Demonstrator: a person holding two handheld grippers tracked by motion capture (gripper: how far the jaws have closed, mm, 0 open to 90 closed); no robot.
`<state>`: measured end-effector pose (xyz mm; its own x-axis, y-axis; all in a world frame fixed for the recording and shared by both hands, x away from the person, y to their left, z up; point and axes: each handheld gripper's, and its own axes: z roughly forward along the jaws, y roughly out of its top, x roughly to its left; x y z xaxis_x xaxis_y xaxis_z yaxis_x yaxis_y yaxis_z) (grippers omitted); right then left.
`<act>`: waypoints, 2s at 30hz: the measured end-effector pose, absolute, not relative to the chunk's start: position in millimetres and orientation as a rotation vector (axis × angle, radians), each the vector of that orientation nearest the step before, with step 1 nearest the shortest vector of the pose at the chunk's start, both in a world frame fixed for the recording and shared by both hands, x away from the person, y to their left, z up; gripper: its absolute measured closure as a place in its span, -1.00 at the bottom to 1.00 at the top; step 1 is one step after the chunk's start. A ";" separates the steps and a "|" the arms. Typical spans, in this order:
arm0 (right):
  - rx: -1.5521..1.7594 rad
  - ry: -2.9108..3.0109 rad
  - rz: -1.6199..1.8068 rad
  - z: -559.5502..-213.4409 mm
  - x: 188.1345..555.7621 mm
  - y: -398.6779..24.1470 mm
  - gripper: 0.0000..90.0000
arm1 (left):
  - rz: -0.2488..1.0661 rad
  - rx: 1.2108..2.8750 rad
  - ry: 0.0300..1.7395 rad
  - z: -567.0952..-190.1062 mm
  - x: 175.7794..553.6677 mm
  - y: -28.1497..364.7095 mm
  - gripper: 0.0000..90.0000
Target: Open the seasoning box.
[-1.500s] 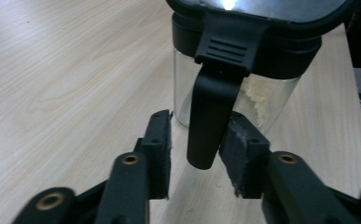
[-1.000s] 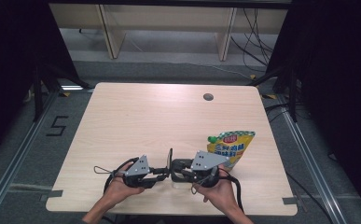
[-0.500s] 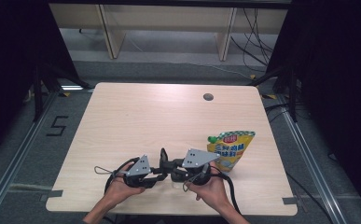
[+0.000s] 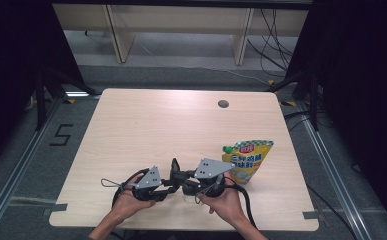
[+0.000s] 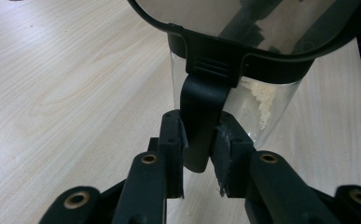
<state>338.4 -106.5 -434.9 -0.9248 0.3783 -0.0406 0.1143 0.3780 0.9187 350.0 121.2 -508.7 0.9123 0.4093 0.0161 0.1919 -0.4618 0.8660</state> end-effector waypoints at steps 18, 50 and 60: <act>0.504 2.351 1.555 -440.4 313.6 -172.5 0.28 | 0.281 2.090 0.527 -500.5 325.0 130.6 -0.20; 0.759 2.202 1.523 -459.4 286.3 -275.0 -0.22 | 0.353 2.061 0.769 -497.9 297.2 149.1 -0.63; 0.895 2.176 1.490 -467.8 283.7 -289.1 -0.38 | 0.353 2.082 0.768 -499.6 295.4 148.2 -0.63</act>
<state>283.7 -289.1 -467.8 -0.7372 0.6730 0.0601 0.2996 0.2459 0.9219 295.4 148.2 -499.6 0.7702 0.6372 -0.0298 0.3920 -0.4359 0.8101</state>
